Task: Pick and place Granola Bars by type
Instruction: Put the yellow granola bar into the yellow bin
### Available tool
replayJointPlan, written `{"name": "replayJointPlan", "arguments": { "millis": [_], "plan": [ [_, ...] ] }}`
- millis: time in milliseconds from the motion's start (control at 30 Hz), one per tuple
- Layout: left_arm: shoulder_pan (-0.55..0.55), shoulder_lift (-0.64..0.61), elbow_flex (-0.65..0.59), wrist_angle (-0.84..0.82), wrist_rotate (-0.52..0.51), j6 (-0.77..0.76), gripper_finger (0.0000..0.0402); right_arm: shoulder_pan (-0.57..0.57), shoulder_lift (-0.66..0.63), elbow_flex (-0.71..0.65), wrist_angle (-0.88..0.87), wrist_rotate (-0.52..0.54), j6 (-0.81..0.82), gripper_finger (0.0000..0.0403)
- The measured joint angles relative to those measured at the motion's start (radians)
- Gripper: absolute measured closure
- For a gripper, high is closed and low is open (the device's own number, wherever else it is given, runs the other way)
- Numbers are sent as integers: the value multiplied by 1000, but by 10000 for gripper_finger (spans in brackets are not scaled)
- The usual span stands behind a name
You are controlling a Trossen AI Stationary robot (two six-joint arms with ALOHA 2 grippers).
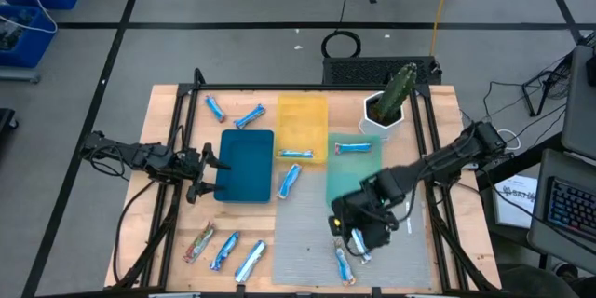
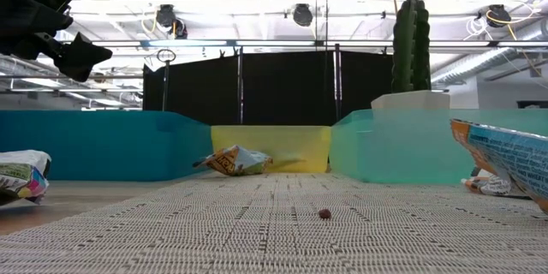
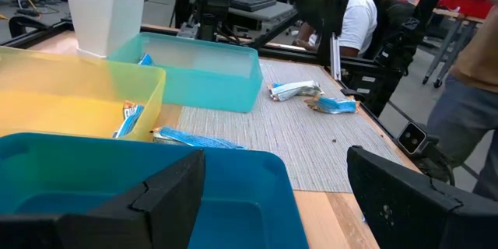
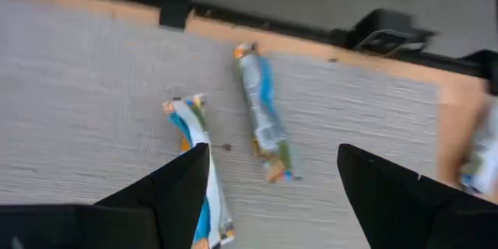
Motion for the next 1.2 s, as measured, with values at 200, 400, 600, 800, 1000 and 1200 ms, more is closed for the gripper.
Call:
{"name": "replayJointPlan", "arguments": {
  "millis": [200, 400, 600, 800, 1000, 1200],
  "plan": [
    [0, 0, 0, 0, 0, 0, 91, 67, 1, -162, 113, 56, 37, 120],
    [0, 0, 0, 0, 0, 0, 91, 91, 2, -290, 229, 211, 23, 121],
    [0, 0, 0, 0, 0, 0, 91, 95, 2, -357, 275, 267, -58, 124],
    [0, 0, 0, 0, 0, 0, 92, 99, 2, -383, 370, 296, -54, 126],
    [0, 0, 0, 0, 0, 0, 91, 98, 26, -387, 389, 295, -50, 126],
    [0, 0, 0, 0, 0, 0, 91, 96, 58, -412, 436, 349, -69, 126]
  ]
}}
